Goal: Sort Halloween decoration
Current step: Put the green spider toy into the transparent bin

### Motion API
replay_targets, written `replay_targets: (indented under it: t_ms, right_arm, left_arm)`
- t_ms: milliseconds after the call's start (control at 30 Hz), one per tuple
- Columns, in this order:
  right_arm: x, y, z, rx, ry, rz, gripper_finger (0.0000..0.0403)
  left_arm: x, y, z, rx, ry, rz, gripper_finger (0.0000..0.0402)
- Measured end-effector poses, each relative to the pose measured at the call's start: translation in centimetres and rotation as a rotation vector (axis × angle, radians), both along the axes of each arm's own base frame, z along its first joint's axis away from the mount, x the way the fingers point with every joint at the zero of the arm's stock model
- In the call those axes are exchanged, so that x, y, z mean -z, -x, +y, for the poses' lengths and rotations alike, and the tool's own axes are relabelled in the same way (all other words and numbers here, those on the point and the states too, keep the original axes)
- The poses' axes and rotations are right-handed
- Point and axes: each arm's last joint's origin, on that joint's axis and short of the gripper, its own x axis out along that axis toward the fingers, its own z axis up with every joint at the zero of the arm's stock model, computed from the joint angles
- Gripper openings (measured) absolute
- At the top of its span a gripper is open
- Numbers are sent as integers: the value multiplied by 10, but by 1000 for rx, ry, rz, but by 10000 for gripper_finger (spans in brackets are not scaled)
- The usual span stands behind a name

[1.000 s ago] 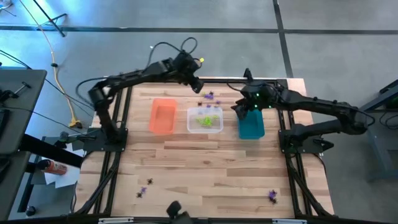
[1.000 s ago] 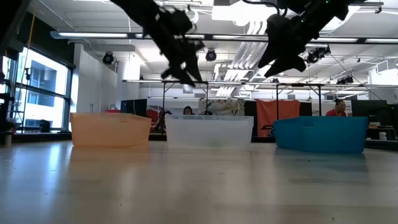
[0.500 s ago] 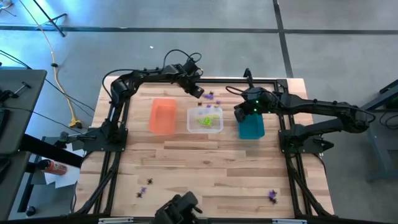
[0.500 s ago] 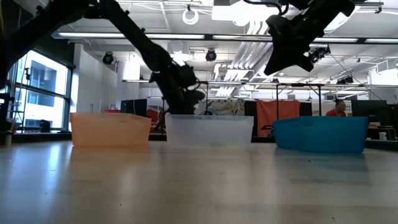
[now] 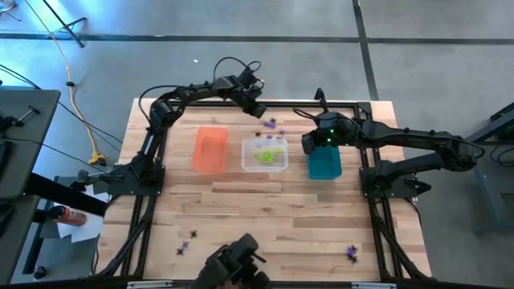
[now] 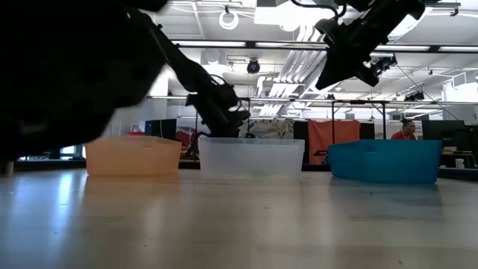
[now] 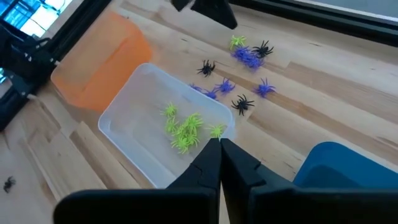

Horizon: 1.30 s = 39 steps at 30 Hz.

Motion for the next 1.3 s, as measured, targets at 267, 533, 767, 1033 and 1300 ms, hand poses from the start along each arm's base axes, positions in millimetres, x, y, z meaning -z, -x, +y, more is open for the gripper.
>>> replay_targets:
  t_ms: [267,533,767,1033,1300]
  right_arm:
    - [0,0,0,21,-21,-11,1]
    - [0,0,-1,50,2,-5,0]
    - [0,0,-1,49,3,-4,0]
    - [0,0,-1,42,11,0,0]
    - [0,1,-2,24,53,19,0]
  left_arm:
    - [9,-14,11,70,43,92,0]
    - [16,-13,10,71,65,121,0]
    - [21,-13,6,90,85,147,0]
    - [20,9,16,47,120,242,0]
    - [8,33,23,-1,96,389,0]
